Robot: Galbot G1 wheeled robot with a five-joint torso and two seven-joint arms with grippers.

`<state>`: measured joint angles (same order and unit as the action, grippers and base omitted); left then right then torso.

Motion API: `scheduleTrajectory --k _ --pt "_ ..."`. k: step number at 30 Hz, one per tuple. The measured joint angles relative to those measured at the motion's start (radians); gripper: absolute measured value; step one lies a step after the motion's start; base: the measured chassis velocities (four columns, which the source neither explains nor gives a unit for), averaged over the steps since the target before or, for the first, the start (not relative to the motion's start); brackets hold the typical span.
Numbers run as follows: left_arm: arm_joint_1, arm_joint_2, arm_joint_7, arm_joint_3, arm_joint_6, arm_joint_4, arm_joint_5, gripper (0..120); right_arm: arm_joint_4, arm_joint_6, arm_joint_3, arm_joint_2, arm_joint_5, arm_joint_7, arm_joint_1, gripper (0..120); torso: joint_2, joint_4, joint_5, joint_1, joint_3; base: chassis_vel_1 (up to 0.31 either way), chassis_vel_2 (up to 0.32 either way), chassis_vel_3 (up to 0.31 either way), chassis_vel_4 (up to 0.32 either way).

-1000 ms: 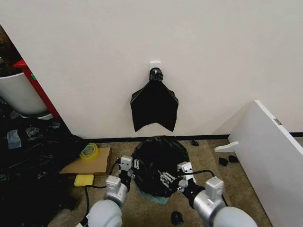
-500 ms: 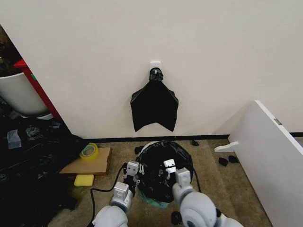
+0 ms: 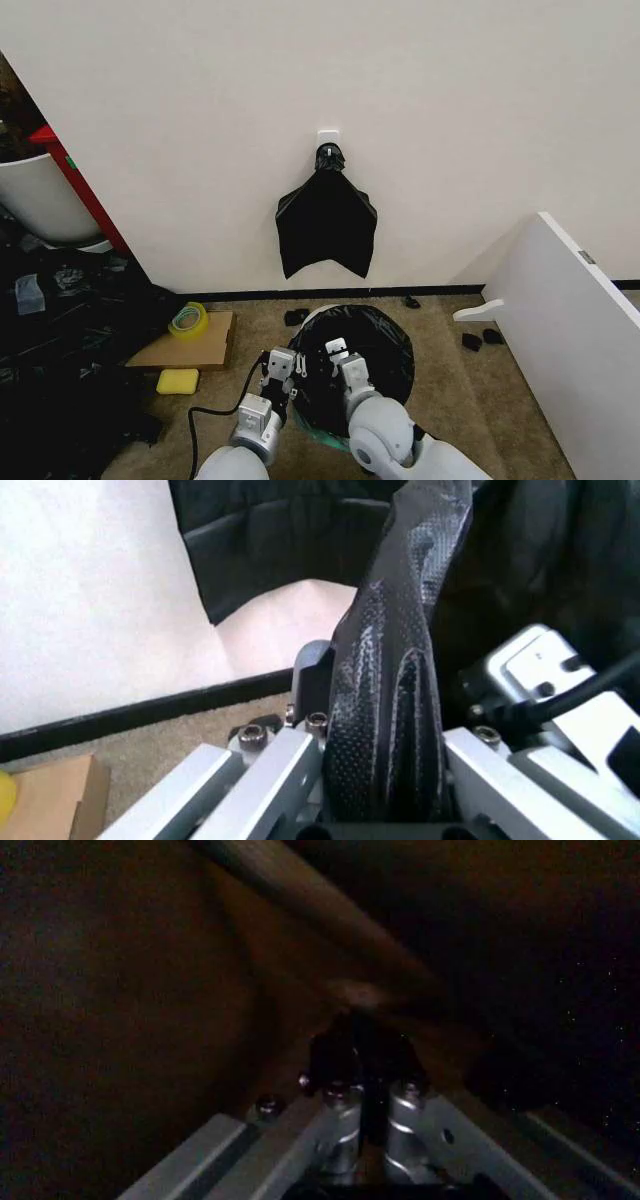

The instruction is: Place the garbage bag over the trash bin.

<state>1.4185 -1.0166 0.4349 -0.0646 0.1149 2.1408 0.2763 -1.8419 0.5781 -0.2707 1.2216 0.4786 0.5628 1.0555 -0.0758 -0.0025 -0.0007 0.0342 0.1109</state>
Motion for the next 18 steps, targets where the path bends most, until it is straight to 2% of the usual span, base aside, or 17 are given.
scheduleTrajectory --k 12,18 --pt "0.021 0.005 -0.016 0.014 -0.016 0.008 -0.022 1 0.057 -0.015 -0.002 -0.016 -0.039 -0.001 -0.003 0 0.000 -0.0002 0.0000 0.000 0.000 0.000 0.000 0.000 0.000" --pt "0.044 0.010 -0.028 0.008 -0.026 0.010 -0.061 1 0.054 -0.007 -0.017 0.016 -0.054 -0.007 -0.006 0 0.000 0.0000 0.0002 0.000 0.000 0.000 0.000 0.000 0.000"
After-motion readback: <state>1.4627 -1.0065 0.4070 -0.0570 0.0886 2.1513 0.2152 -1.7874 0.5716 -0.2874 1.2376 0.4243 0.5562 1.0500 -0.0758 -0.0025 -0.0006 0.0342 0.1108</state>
